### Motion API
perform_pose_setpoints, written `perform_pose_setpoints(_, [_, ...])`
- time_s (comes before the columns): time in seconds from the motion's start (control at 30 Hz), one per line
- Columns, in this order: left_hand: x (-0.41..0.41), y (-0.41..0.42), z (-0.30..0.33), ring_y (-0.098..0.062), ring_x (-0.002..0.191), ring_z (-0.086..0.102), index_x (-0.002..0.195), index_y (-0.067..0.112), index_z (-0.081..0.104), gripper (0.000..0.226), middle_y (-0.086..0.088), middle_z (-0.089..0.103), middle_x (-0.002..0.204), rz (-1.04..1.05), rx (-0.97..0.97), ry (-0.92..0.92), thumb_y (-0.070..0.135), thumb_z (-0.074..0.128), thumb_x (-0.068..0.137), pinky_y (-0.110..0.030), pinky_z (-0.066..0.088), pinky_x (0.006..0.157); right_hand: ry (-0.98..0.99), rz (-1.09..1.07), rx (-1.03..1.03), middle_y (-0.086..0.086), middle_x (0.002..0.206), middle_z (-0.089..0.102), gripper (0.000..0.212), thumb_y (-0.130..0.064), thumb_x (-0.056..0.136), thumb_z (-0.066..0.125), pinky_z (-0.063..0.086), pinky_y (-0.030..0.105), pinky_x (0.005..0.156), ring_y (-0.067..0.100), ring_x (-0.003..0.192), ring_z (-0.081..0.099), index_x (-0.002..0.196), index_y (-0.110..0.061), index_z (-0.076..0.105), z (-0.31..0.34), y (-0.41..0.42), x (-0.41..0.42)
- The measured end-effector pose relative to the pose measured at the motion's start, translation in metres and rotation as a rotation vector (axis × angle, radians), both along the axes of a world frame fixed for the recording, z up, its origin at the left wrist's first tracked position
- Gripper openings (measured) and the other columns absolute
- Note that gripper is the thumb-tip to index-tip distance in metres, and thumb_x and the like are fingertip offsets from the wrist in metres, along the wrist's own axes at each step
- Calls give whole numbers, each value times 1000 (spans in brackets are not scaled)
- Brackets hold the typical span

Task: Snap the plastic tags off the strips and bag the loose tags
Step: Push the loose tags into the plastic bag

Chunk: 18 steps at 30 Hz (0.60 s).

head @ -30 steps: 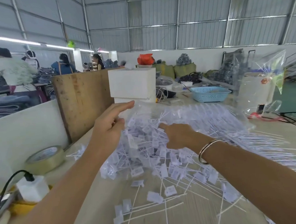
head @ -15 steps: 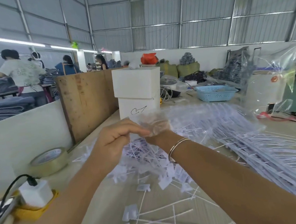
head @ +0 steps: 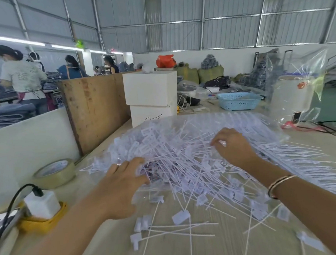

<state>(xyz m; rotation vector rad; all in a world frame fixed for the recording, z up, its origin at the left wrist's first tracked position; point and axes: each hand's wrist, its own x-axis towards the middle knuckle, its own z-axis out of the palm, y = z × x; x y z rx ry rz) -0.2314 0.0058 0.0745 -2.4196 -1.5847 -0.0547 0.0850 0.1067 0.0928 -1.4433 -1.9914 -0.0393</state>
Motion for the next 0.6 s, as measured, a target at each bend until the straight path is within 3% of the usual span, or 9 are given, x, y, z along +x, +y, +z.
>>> perform_pose_setpoints(0.07, [-2,-5,-4,-23,133,24,133,35,42,67,-5,0,153,61,73,109,14,63,72,-33,25,98,-46,-172,-68,9,125,52,27,-10,84,60,37,39,97,32,117,46,109,-16,65,-13,-2,15])
perform_pose_setpoints(0.1, [-1,-4,-4,-27,126,38,125,31,53,66,-12,18,152,53,138,136,8,70,65,-35,35,92,-187,-202,-170,6,140,40,42,-13,83,59,33,41,101,32,126,39,124,-21,55,-20,-1,18])
perform_pose_setpoints(0.17, [3,-2,5,-27,87,63,88,22,72,52,-14,60,117,32,234,107,3,86,41,-31,49,66,-423,-178,-328,-5,157,11,70,-13,85,57,29,44,107,29,136,30,146,-32,27,-33,1,19])
perform_pose_setpoints(0.2, [4,-1,10,-26,73,63,73,20,72,42,-10,65,100,1,268,72,6,90,38,-30,49,56,-459,-166,-338,-7,158,5,76,-10,86,55,34,43,104,28,136,33,148,-33,19,-37,3,19])
perform_pose_setpoints(0.23, [6,1,13,-24,68,62,69,19,71,32,-7,64,93,-24,267,20,12,91,45,-29,49,54,-477,-174,-320,-4,157,8,74,-6,87,54,41,41,98,29,130,42,148,-32,21,-39,4,18])
perform_pose_setpoints(0.3, [6,7,18,-18,82,59,83,20,67,9,0,56,104,-14,213,-132,23,74,78,-32,49,66,-509,-199,-284,3,146,30,53,-7,91,51,48,37,87,29,113,56,139,-28,40,-38,7,17])
perform_pose_setpoints(0.43, [-1,17,28,-17,83,55,85,12,60,13,2,53,96,-76,131,-579,23,57,93,-39,46,78,-585,-164,-302,-2,120,58,20,-28,94,52,44,33,83,23,107,60,108,-27,66,-22,8,22])
perform_pose_setpoints(0.5, [2,20,36,-20,83,55,82,7,60,18,-2,55,91,-66,145,-666,22,56,92,-40,45,79,-650,-173,-232,-2,124,55,22,-32,95,48,40,33,87,22,111,56,111,-28,63,-15,7,23])
perform_pose_setpoints(0.6, [8,25,37,-22,87,55,79,2,58,21,-2,54,98,-11,106,-619,19,57,92,-42,44,85,-734,-90,-116,-3,140,37,33,-32,92,49,25,41,104,21,129,35,125,-32,53,-14,-3,15])
